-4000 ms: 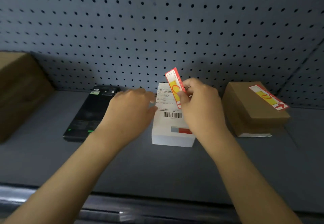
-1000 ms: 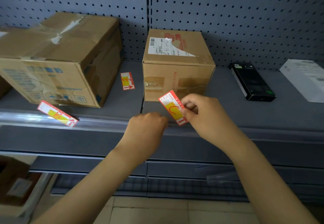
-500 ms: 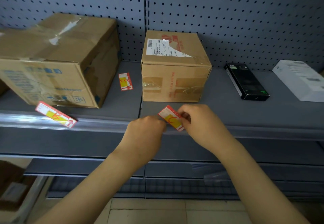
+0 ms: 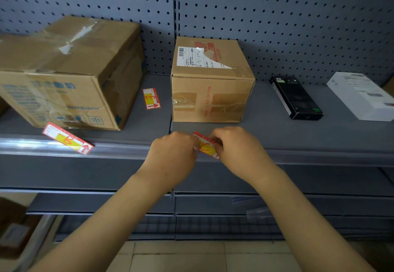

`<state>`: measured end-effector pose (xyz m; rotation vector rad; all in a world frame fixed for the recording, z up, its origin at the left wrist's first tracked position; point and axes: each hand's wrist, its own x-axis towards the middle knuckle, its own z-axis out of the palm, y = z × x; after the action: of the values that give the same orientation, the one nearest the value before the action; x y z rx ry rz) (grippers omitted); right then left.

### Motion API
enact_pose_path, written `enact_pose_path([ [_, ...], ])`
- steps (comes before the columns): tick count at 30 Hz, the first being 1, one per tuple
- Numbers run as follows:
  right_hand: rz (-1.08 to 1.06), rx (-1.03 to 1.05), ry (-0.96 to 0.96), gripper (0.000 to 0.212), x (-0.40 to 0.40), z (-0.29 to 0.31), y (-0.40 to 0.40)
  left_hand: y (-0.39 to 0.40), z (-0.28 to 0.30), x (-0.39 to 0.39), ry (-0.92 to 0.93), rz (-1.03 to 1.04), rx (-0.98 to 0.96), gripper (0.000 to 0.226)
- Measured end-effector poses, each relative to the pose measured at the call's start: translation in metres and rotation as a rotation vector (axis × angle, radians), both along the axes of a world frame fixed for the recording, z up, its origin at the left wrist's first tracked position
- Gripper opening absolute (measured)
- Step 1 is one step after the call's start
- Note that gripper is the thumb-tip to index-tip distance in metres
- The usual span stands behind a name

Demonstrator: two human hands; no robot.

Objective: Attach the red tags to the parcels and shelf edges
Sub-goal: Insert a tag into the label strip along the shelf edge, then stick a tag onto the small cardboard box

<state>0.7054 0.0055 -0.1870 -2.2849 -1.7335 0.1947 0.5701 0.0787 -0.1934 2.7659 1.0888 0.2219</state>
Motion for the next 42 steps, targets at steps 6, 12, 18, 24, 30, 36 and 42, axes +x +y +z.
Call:
enact_pose_path([
  [6,0.001,-0.008,-0.04,0.022,-0.003,-0.005,0.0,0.007,0.009,-0.001,-0.036,0.018,0.055,0.018],
  [12,-0.018,0.005,0.028,0.021,0.001,-0.002,-0.003,0.006,0.018,0.0,-0.102,0.014,0.064,0.017],
  [18,-0.062,0.042,0.032,0.026,0.012,0.01,-0.013,0.003,0.032,0.014,-0.185,-0.082,0.11,0.022],
  [24,-0.15,0.043,-0.006,0.031,0.032,0.024,-0.041,-0.007,0.043,0.046,-0.138,-0.211,0.16,0.029],
  [30,-0.337,0.055,-0.04,0.03,0.065,0.035,-0.089,-0.028,0.046,0.098,-0.068,-0.395,0.207,0.033],
  [36,-0.514,0.07,-0.076,0.028,0.111,0.046,-0.156,-0.068,0.049,0.17,-0.038,-0.552,0.245,0.036],
  [42,-0.651,0.058,-0.118,0.028,0.175,0.049,-0.229,-0.124,0.052,0.255,-0.044,-0.705,0.245,0.033],
])
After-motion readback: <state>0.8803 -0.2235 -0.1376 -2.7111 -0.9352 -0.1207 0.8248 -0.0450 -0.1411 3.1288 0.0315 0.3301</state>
